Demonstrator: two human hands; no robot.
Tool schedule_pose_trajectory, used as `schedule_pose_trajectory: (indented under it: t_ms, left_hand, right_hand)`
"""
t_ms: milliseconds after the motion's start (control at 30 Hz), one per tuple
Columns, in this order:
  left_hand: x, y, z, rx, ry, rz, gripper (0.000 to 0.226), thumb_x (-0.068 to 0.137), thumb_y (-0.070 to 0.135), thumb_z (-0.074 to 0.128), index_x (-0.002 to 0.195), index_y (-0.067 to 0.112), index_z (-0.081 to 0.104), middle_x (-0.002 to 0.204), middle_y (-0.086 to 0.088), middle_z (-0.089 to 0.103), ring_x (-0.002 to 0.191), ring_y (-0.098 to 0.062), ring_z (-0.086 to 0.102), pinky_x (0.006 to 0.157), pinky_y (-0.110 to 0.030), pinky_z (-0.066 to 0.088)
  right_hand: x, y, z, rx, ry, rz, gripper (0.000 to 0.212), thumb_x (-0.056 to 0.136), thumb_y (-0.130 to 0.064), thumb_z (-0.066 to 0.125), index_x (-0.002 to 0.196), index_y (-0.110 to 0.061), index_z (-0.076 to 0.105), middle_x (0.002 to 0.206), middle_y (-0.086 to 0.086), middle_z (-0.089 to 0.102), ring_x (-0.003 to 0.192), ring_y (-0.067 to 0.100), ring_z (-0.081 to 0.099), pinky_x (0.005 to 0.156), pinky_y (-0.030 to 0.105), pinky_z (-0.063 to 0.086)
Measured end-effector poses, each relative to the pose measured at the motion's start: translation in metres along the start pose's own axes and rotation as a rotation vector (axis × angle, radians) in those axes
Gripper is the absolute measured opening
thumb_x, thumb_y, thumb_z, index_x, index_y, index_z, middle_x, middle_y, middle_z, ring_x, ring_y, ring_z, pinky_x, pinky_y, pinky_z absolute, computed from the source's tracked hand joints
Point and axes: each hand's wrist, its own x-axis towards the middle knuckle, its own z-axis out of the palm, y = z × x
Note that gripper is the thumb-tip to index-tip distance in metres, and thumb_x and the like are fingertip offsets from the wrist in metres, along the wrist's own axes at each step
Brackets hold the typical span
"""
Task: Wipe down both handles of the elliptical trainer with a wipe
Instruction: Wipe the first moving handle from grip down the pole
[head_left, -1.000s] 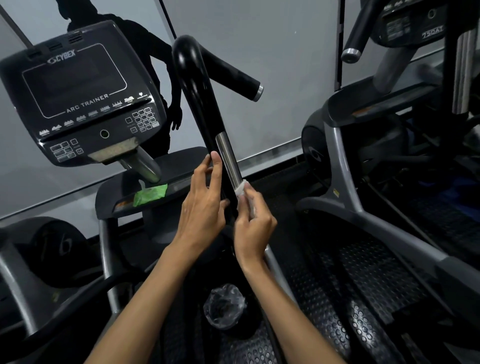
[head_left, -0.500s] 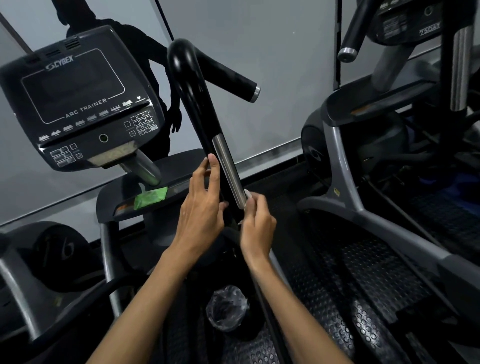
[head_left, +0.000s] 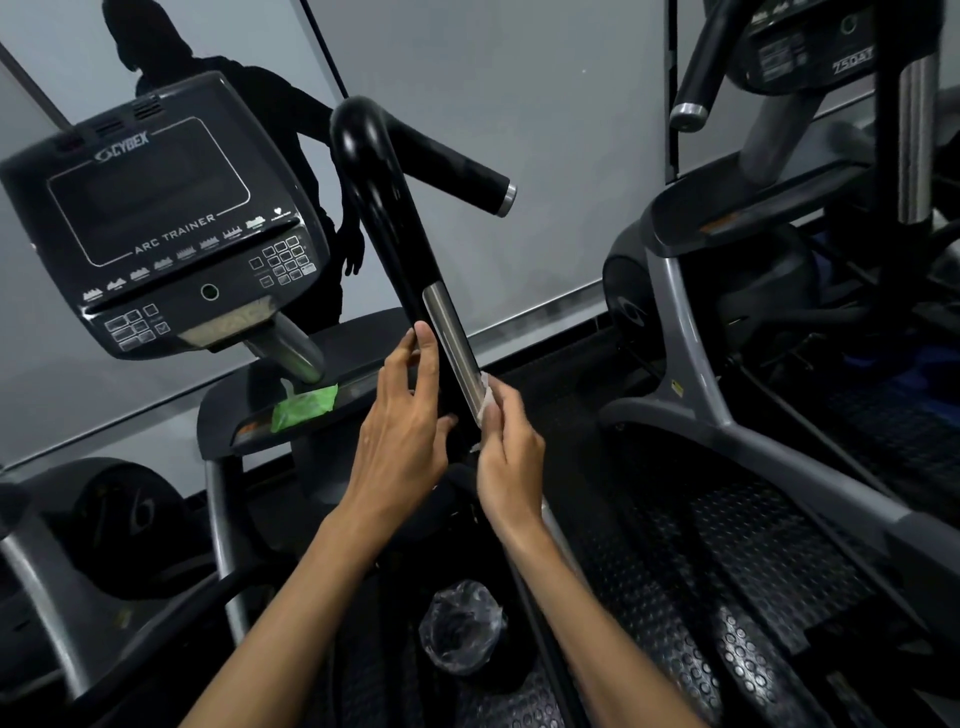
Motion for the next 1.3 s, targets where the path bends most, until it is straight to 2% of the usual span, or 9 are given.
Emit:
schedule_pose_trajectory:
  t_ms: [133, 233, 433, 600, 733, 900, 1033, 1200, 1300]
  left_hand:
    - [0.0, -0.001, 0.001, 0.013, 0.008, 0.006, 0.121, 0.077, 0.004, 0.081, 0.16, 0.015, -0.007, 0.153, -0.009, 0.022, 0.13, -0.039, 0.05, 0.069, -0.035, 0.058]
    - [0.0, 0.0, 0.001, 0.011, -0.001, 0.004, 0.123, 0.077, 0.003, 0.081, 0.159, 0.015, -0.01, 0.152, -0.013, 0.024, 0.132, -0.041, 0.048, 0.07, -0.037, 0.058]
    - [0.0, 0.0, 0.002, 0.01, -0.001, -0.005, 0.119, 0.078, 0.002, 0.08, 0.16, 0.017, -0.004, 0.154, -0.019, 0.028, 0.138, -0.038, 0.04, 0.08, -0.042, 0.059]
    - [0.001, 0.003, 0.003, 0.0, -0.011, -0.03, 0.118, 0.08, 0.002, 0.078, 0.16, 0.016, -0.006, 0.156, -0.022, 0.028, 0.141, -0.037, 0.036, 0.082, -0.041, 0.058]
    - [0.0, 0.008, 0.001, -0.011, 0.004, -0.024, 0.117, 0.083, 0.006, 0.077, 0.158, 0.016, -0.013, 0.157, -0.022, 0.026, 0.146, -0.035, 0.029, 0.098, -0.04, 0.051]
    - [0.0, 0.009, 0.001, -0.012, 0.007, -0.036, 0.115, 0.082, 0.002, 0.076, 0.159, 0.014, -0.009, 0.157, -0.024, 0.026, 0.146, -0.036, 0.028, 0.102, -0.04, 0.048]
    - [0.001, 0.01, 0.002, -0.003, 0.015, -0.036, 0.117, 0.081, 0.005, 0.08, 0.159, 0.019, -0.007, 0.156, -0.024, 0.029, 0.145, -0.035, 0.03, 0.102, -0.04, 0.047]
    - [0.0, 0.007, 0.001, 0.008, 0.013, -0.041, 0.113, 0.08, 0.003, 0.077, 0.16, 0.007, -0.002, 0.157, -0.024, 0.029, 0.144, -0.036, 0.032, 0.102, -0.042, 0.049]
    - [0.0, 0.009, 0.001, 0.009, 0.025, -0.029, 0.12, 0.079, 0.007, 0.083, 0.158, 0.013, -0.007, 0.154, -0.025, 0.032, 0.141, -0.036, 0.035, 0.101, -0.041, 0.05]
  right_hand:
    - [0.035, -0.002, -0.004, 0.02, -0.086, 0.091, 0.028, 0.108, -0.016, 0.044, 0.123, -0.013, 0.068, 0.101, -0.001, 0.072, 0.089, 0.01, 0.065, 0.084, 0.032, 0.052]
    - [0.037, -0.021, -0.003, 0.122, -0.036, -0.056, 0.024, 0.104, -0.011, 0.053, 0.121, -0.011, 0.07, 0.11, -0.006, 0.073, 0.102, 0.003, 0.068, 0.087, 0.016, 0.053]
    - [0.044, 0.009, -0.01, 0.087, -0.043, 0.046, 0.02, 0.101, -0.014, 0.058, 0.109, -0.009, 0.075, 0.096, 0.001, 0.077, 0.087, 0.008, 0.069, 0.081, 0.03, 0.053]
    - [0.019, -0.004, -0.004, 0.13, 0.057, -0.139, 0.02, 0.1, -0.006, 0.061, 0.115, -0.005, 0.074, 0.114, 0.005, 0.076, 0.109, 0.005, 0.068, 0.091, 0.013, 0.051]
    - [0.053, -0.004, -0.007, 0.031, 0.023, -0.064, 0.016, 0.097, -0.01, 0.065, 0.106, -0.009, 0.078, 0.083, -0.007, 0.075, 0.079, 0.001, 0.069, 0.074, 0.027, 0.055]
    - [0.032, -0.012, -0.001, 0.253, 0.013, -0.123, 0.025, 0.097, -0.007, 0.066, 0.121, -0.008, 0.073, 0.116, -0.001, 0.076, 0.111, 0.006, 0.07, 0.093, 0.021, 0.055]
    - [0.051, -0.002, -0.006, 0.194, 0.011, -0.006, 0.015, 0.096, -0.015, 0.067, 0.101, -0.013, 0.081, 0.081, -0.01, 0.076, 0.076, 0.004, 0.069, 0.074, 0.033, 0.055]
    - [0.03, -0.014, 0.003, 0.279, -0.018, -0.119, 0.027, 0.104, -0.017, 0.056, 0.126, -0.011, 0.071, 0.122, -0.001, 0.074, 0.117, 0.005, 0.066, 0.098, 0.022, 0.053]
    - [0.044, -0.003, -0.006, 0.239, -0.046, -0.054, 0.022, 0.102, -0.018, 0.058, 0.095, -0.016, 0.079, 0.079, -0.012, 0.073, 0.074, 0.006, 0.067, 0.07, 0.035, 0.055]
